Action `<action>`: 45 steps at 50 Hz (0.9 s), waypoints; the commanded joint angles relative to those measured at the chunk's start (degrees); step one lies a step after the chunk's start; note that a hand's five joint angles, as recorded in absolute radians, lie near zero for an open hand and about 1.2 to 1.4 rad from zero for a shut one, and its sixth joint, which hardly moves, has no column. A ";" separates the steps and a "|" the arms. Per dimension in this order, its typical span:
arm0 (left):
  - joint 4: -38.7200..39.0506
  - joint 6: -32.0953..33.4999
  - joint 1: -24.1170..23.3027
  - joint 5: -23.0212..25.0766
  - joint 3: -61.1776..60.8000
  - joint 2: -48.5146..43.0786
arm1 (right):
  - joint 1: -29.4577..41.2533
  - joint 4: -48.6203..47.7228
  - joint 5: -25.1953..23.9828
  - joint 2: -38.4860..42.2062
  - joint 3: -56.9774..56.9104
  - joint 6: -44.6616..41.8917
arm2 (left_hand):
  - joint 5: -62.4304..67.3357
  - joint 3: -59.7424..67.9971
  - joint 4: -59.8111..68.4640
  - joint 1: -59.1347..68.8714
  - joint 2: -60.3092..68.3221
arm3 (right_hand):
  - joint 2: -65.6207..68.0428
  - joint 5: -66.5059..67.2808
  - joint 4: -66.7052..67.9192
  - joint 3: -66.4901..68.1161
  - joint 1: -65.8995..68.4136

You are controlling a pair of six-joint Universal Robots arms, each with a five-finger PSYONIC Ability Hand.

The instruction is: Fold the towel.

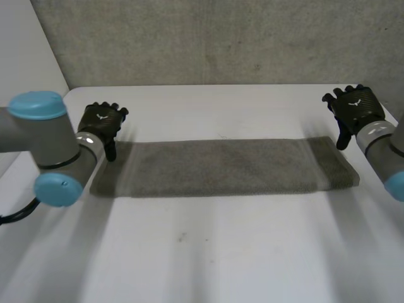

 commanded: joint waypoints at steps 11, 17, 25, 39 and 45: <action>13.07 -12.51 0.18 0.53 -33.32 21.85 | -5.27 7.60 -4.22 -11.83 20.77 0.52 | -1.82 0.30 0.28 -0.05 0.43 | 16.71 14.42 16.49 17.09 16.22; 17.65 -12.78 0.36 0.35 -35.88 22.03 | -8.70 0.40 -10.72 -10.08 25.26 0.34 | -1.82 0.30 0.28 -0.05 0.43 | 28.48 26.20 28.26 28.87 27.99; 18.19 -12.87 0.53 0.35 -36.50 22.47 | -9.93 -7.43 -13.29 -7.88 27.02 -0.19 | -1.82 0.30 0.28 -0.05 0.43 | 37.41 35.13 37.19 37.79 36.92; 18.19 -12.87 0.71 0.44 -36.68 22.56 | -10.90 -9.64 -12.93 -2.34 24.74 -0.36 | -1.82 0.30 0.28 -0.05 0.43 | 43.80 41.52 43.58 44.19 43.31; 18.19 -12.87 0.71 0.44 -36.76 22.56 | -11.78 -10.51 -12.32 -1.99 23.77 -0.28 | -1.82 0.30 0.28 -0.05 0.43 | 70.01 67.72 69.79 70.39 69.52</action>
